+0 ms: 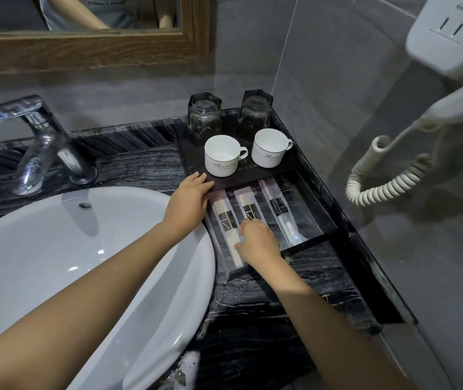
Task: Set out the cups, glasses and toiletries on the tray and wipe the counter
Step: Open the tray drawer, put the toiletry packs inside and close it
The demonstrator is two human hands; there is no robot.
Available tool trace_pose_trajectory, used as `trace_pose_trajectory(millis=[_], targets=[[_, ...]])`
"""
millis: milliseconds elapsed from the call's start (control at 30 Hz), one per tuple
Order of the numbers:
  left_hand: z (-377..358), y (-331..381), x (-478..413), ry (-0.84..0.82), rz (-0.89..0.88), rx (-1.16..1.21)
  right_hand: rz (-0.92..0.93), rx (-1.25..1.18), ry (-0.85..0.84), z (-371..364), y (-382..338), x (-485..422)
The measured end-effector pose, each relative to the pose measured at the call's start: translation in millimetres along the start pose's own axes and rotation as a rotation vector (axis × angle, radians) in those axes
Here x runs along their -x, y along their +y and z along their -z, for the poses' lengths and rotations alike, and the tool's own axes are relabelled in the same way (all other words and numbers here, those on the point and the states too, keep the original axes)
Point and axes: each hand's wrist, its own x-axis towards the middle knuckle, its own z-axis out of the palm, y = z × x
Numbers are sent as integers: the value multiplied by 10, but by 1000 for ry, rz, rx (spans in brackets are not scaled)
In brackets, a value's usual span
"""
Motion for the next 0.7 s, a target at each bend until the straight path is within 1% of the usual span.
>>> trace_pose_trajectory(millis=[100,200,333,400,467,567,700], targets=[[6,-11,-4,6,-12,-4,52,-49,41,46,43,62],[15,-31,-12,4,-16,-3,183,-137,149,201,229,250],[10,-39,-24,-3,-17,-13,336,-7,281,391,744,539],[-9,-31,-23,-3,-17,-22,375,47,260,395,956,617],[-23,-23,-22,-2,-14,-31,414,40,252,337,1058,621],[-27,-17,-21,-3,-11,-41,438,-53,346,274,1088,547],[-13,-24,-7,6,2,-4,458,-106,381,227,1084,431]])
